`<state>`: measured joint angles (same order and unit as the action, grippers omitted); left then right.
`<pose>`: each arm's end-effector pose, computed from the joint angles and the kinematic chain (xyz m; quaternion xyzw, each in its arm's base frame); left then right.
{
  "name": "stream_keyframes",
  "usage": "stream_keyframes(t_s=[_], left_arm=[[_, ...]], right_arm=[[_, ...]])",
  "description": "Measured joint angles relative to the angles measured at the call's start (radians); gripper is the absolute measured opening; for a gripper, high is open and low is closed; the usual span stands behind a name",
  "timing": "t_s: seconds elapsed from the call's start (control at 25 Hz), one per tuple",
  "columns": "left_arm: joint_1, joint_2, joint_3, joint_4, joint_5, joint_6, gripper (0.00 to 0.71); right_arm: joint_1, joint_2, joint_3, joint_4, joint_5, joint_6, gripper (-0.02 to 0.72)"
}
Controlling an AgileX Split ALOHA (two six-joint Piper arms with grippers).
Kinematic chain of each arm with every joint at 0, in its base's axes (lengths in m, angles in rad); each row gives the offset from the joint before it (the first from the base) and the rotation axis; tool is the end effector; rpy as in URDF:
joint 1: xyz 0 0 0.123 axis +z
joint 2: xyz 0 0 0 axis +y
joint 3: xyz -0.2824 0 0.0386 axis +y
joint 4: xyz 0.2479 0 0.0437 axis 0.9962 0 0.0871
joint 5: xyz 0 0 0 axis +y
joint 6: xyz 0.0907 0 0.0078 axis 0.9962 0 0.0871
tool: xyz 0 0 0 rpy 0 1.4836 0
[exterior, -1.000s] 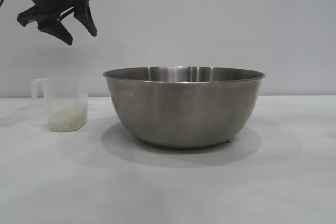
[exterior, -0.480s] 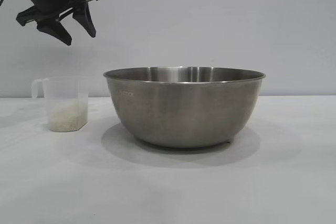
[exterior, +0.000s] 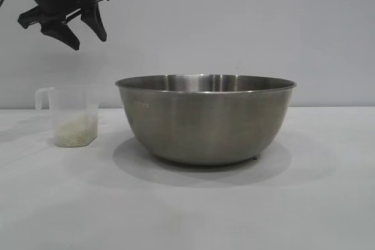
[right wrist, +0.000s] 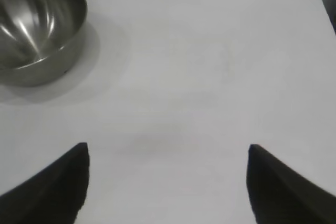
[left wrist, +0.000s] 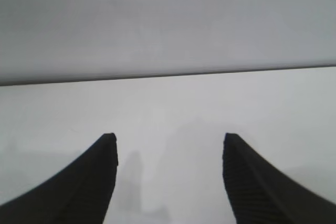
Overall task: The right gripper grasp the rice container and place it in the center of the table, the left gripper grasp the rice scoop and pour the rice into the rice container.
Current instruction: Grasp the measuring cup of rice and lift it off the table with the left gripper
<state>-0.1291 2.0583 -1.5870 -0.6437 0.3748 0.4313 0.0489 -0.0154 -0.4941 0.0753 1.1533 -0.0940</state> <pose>0.4690 -0.0811 0.2243 0.0251 0.8997 -0.1637 0.4039 -0.0111 0.0057 0.2683 -0.0657 0.8711 0.0265 0.4860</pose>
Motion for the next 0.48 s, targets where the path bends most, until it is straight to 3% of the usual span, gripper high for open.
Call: stream_keyframes(t_s=[0.48], left_arm=[[0.0,-0.007,0.0,0.013,0.058,0.0,0.378]], right_arm=[[0.0,-0.002,0.005,0.0,-0.007,0.0,0.549]])
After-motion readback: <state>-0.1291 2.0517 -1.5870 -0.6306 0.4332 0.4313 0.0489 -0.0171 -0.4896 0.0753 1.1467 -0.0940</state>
